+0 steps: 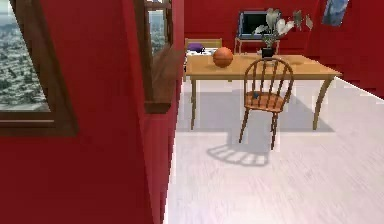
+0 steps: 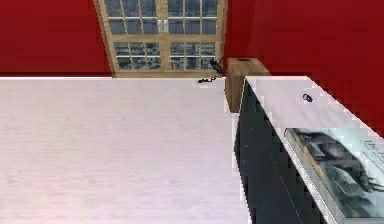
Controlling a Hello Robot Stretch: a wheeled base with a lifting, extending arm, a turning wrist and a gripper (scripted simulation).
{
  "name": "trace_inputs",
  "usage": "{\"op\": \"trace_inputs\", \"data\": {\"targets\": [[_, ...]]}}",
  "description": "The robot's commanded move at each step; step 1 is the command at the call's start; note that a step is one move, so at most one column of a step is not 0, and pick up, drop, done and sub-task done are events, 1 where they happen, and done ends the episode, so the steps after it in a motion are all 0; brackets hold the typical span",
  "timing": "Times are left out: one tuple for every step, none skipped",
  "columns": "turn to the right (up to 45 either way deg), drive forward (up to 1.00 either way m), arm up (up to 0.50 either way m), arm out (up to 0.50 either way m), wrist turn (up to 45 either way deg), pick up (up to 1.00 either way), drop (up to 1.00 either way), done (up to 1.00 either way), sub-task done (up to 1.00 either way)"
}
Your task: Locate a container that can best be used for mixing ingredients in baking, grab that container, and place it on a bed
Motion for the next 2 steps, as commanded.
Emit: {"op": "trace_inputs", "data": {"targets": [[3.0,0.00,0.00,0.00,0.0,0.00,0.00,0.00,0.00],[0.0,0.15,0.00,0.00,0.0,0.00,0.00,0.00,0.00]]}}
